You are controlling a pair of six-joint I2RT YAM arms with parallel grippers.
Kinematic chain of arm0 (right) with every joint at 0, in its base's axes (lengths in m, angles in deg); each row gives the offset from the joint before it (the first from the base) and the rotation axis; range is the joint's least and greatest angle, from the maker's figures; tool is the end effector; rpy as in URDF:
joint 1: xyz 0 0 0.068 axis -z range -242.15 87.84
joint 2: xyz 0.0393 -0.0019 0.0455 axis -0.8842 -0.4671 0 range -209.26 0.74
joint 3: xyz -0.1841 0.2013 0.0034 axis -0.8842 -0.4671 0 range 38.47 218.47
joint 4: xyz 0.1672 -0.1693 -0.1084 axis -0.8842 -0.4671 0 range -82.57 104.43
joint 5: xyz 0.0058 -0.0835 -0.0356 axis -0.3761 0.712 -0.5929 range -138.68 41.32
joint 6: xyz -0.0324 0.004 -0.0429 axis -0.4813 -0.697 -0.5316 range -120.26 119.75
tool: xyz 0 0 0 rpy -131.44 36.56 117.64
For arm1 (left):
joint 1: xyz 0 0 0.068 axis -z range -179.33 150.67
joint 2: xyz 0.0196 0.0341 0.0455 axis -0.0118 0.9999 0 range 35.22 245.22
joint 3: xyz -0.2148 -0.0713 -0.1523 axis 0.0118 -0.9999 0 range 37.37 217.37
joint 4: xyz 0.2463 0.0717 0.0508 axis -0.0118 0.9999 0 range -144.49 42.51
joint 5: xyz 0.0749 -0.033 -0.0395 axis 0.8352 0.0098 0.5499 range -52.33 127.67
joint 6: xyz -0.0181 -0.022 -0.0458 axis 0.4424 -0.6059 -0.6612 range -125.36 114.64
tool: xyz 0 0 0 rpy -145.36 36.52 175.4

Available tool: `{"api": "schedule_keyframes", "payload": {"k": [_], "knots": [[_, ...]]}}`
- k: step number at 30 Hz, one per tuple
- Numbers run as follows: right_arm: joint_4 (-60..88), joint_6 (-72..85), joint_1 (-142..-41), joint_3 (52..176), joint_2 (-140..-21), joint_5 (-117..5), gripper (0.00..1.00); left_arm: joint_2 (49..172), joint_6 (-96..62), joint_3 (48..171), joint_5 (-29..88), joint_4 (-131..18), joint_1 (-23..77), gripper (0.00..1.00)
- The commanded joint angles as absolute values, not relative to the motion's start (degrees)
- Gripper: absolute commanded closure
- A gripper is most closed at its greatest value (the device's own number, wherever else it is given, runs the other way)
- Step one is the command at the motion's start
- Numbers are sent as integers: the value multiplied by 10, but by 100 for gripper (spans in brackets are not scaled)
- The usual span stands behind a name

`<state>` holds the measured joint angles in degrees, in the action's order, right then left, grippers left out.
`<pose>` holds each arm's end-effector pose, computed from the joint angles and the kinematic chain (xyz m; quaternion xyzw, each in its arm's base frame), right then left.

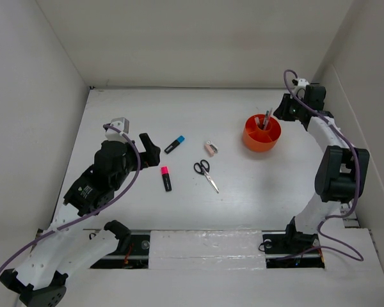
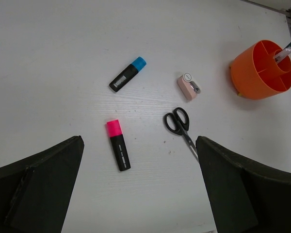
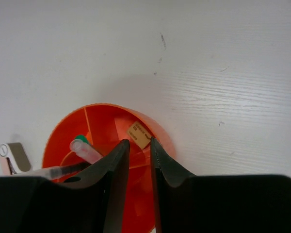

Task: Sort the stationery into containers
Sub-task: Place the stationery in the storage box, then pick up the stapler from the center of the board.

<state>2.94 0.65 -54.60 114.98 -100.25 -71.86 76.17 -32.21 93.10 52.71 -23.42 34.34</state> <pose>0.4030 -0.0394 0.2631 -0.0266 0.8770 0.1529 0.4547 0.1268 -0.0734 0.3766 -0.0313 0.7965 -0.2091 0.5664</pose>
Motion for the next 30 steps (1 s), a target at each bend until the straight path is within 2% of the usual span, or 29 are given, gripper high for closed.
{"api": "schedule_keyframes", "payload": {"k": [1,5,7,10,11,12,15,16,18,21,22,24,25,26,28,29,30], "knots": [[77,62,-533,1152,-933,-690,70,755,-324,926,542,-254,343,0],[89,132,-533,1152,-864,-609,69,755,-336,920,560,-248,343,0],[94,167,-533,1134,-803,-572,43,760,-347,920,572,-248,343,0],[94,176,-584,1115,-701,-478,25,772,-347,920,578,-243,343,0],[88,185,-607,1110,-675,-447,8,772,-352,920,585,-243,343,0],[88,186,-669,1110,-650,-397,0,779,-352,920,593,-243,343,0],[82,185,-781,1103,-594,-300,0,785,-366,926,618,-229,343,0],[71,185,-844,1103,-594,-300,0,785,-374,926,624,-223,343,0],[65,185,-889,1103,-603,-306,0,785,-384,926,640,-223,343,0],[65,191,-898,1103,-623,-523,0,772,-406,926,669,-215,343,0],[109,201,-892,1090,-623,-619,0,772,-406,926,675,-215,343,0],[190,237,-873,1022,-605,-696,0,772,-411,926,681,-210,343,0],[279,296,-865,997,-597,-712,0,772,-411,926,681,-210,343,0],[298,308,-865,974,-590,-718,0,781,-411,926,681,-210,343,0],[220,270,-902,1016,-590,-613,0,797,-411,926,681,-205,343,0],[109,243,-938,1051,-602,-452,0,803,-417,931,681,-205,343,0],[85,218,-1008,1090,-609,-388,0,809,-422,931,670,-205,343,0]]}}
